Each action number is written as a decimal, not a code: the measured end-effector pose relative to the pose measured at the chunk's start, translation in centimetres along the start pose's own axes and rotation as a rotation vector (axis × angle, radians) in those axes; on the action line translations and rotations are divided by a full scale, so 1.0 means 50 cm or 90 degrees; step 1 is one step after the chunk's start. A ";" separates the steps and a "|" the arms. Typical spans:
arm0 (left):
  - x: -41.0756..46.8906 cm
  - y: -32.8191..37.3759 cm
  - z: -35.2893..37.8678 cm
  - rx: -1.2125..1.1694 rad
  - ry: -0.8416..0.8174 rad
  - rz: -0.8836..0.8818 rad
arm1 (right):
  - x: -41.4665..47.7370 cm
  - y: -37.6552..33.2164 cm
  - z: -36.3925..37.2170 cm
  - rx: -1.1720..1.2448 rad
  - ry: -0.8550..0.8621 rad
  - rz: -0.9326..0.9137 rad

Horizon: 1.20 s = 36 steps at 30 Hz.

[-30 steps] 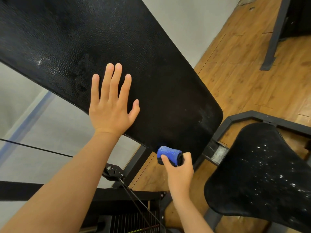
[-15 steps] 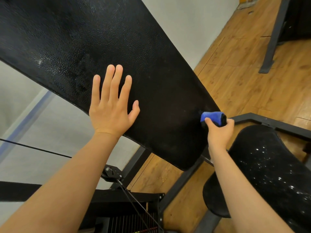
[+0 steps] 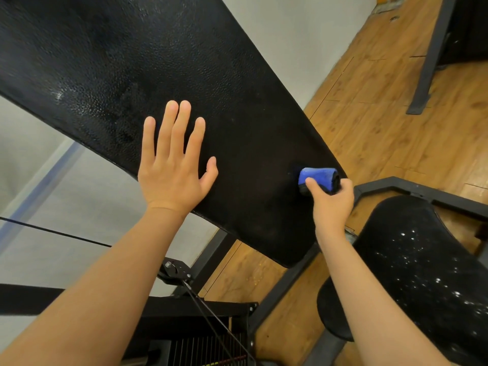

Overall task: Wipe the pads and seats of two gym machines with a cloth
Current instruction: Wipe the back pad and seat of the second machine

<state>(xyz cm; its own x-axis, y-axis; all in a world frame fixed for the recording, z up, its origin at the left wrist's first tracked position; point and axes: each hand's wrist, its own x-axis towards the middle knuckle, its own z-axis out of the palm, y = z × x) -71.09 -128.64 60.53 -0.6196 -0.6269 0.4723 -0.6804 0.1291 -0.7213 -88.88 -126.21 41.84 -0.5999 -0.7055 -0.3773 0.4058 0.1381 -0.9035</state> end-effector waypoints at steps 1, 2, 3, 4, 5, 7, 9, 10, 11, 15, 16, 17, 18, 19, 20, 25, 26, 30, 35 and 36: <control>0.000 0.000 0.000 0.000 0.000 0.000 | 0.014 -0.008 0.002 0.011 0.029 0.024; -0.001 -0.001 0.001 0.000 0.000 0.001 | 0.022 -0.016 0.007 0.022 0.047 0.037; -0.001 -0.001 0.001 0.002 0.000 0.002 | 0.018 -0.021 0.012 0.035 0.049 0.037; -0.001 -0.001 0.002 0.002 0.000 0.002 | 0.004 -0.025 0.019 0.040 0.035 0.029; -0.001 0.000 0.002 0.002 0.000 0.002 | -0.017 -0.026 0.023 0.034 0.009 0.011; -0.002 0.000 0.001 0.005 0.001 0.001 | -0.057 -0.016 0.025 0.004 -0.058 -0.038; -0.001 0.001 0.001 0.006 0.002 -0.001 | -0.066 -0.004 0.017 -0.026 -0.104 -0.073; 0.000 0.000 0.001 0.007 0.002 -0.002 | -0.056 -0.001 0.010 -0.030 -0.109 -0.071; 0.001 0.000 0.001 0.007 0.003 -0.003 | -0.039 0.004 0.000 -0.027 -0.101 -0.056; -0.001 0.002 0.003 0.013 0.005 0.000 | 0.058 0.010 -0.037 -0.009 0.000 0.023; -0.003 0.002 0.004 0.015 0.004 0.002 | 0.082 0.008 -0.043 -0.016 0.018 0.028; -0.003 0.002 0.004 0.016 0.003 0.002 | 0.106 0.003 -0.047 -0.028 0.032 0.026; -0.003 0.002 0.004 0.015 0.003 0.003 | 0.126 -0.003 -0.050 -0.044 0.044 0.019; -0.001 0.002 0.004 0.014 0.004 0.003 | 0.144 -0.009 -0.052 -0.059 0.052 0.007; 0.000 0.001 0.004 0.013 0.005 0.001 | 0.158 -0.015 -0.053 -0.075 0.051 -0.009; 0.001 0.002 0.004 0.020 0.002 0.000 | 0.168 -0.010 -0.061 -0.128 -0.020 -0.109; 0.000 0.002 0.003 0.019 -0.002 -0.002 | 0.163 -0.002 -0.068 -0.126 -0.031 -0.115; 0.000 0.003 0.002 0.016 -0.006 -0.004 | 0.132 0.028 -0.098 -0.124 -0.103 -0.116; 0.000 0.003 0.003 0.020 -0.003 -0.002 | 0.057 0.081 -0.118 -0.203 -0.288 -0.078; 0.000 0.003 0.003 0.020 -0.004 -0.002 | 0.049 0.089 -0.120 -0.215 -0.321 -0.059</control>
<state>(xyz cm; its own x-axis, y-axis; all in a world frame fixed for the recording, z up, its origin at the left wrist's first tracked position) -71.16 -128.72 60.33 -0.6147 -0.6324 0.4713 -0.6695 0.1025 -0.7357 -92.69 -123.15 35.65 -0.1882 -0.9559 -0.2257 0.0776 0.2146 -0.9736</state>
